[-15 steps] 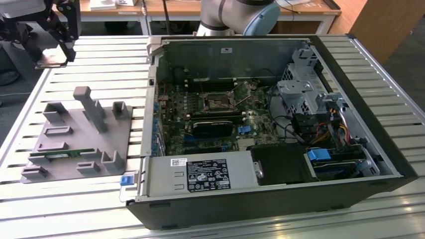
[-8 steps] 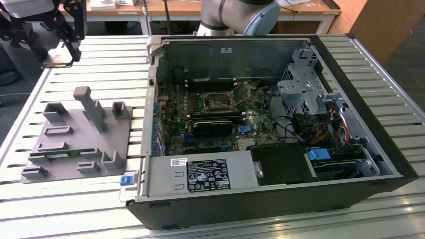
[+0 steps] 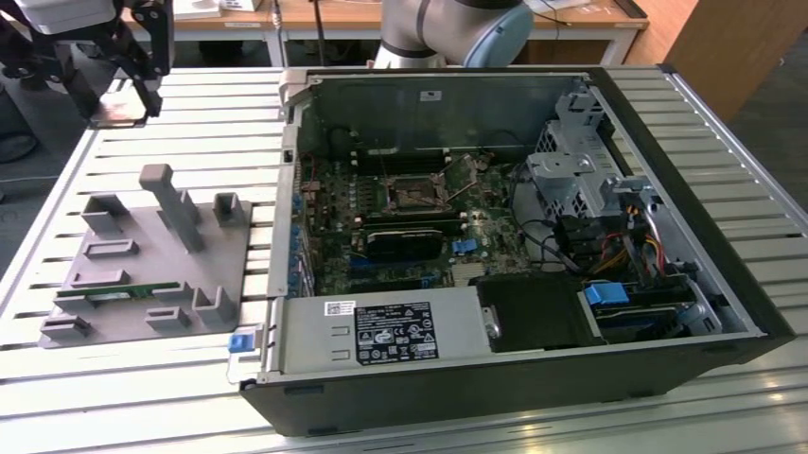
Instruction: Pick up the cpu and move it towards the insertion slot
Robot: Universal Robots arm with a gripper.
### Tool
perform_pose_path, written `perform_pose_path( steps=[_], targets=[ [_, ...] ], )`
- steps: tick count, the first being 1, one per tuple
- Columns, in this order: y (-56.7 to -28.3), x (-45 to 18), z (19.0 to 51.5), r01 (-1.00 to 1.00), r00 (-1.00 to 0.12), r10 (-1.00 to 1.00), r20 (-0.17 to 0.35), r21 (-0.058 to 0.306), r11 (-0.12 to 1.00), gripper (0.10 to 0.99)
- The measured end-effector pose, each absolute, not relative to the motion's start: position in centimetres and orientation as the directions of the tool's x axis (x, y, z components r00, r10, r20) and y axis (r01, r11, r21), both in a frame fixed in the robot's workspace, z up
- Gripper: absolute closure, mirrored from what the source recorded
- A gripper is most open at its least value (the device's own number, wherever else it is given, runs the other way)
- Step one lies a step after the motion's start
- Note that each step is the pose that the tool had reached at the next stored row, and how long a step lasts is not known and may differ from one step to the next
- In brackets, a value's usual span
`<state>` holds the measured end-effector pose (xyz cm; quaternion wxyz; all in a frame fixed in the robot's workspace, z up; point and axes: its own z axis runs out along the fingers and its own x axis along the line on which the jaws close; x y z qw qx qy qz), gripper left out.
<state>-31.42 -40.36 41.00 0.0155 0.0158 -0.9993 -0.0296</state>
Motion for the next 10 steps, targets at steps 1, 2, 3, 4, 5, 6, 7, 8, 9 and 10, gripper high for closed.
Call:
perform_pose_path(
  steps=[1, 2, 3, 4, 5, 6, 7, 8, 9, 10],
  targets=[
    [-40.36, -31.33, 41.00, -0.031, -0.999, -0.032, 0.030, 0.060, 0.998, 0.541],
    [-40.36, -31.24, 41.00, -0.031, -0.999, -0.032, 0.030, 0.060, 0.998, 0.541],
    [-40.36, -31.14, 41.00, -0.031, -0.999, -0.032, 0.030, 0.060, 0.998, 0.541],
    [-40.36, -31.05, 41.00, -0.031, -0.999, -0.032, 0.030, 0.060, 0.998, 0.541],
    [-40.36, -30.97, 41.00, -0.031, -0.999, -0.032, 0.030, 0.060, 0.998, 0.541],
    [-40.36, -30.90, 41.00, -0.031, -0.999, -0.032, 0.030, 0.060, 0.998, 0.541],
    [-40.36, -30.84, 41.00, -0.031, -0.999, -0.032, 0.030, 0.060, 0.998, 0.541],
    [-40.36, -30.78, 41.00, -0.031, -0.999, -0.032, 0.030, 0.060, 0.998, 0.541],
    [-40.36, -30.73, 41.00, -0.031, -0.999, -0.032, 0.030, 0.060, 0.998, 0.541],
    [-40.36, -30.69, 41.00, -0.031, -0.999, -0.032, 0.030, 0.060, 0.998, 0.541]
  ],
)
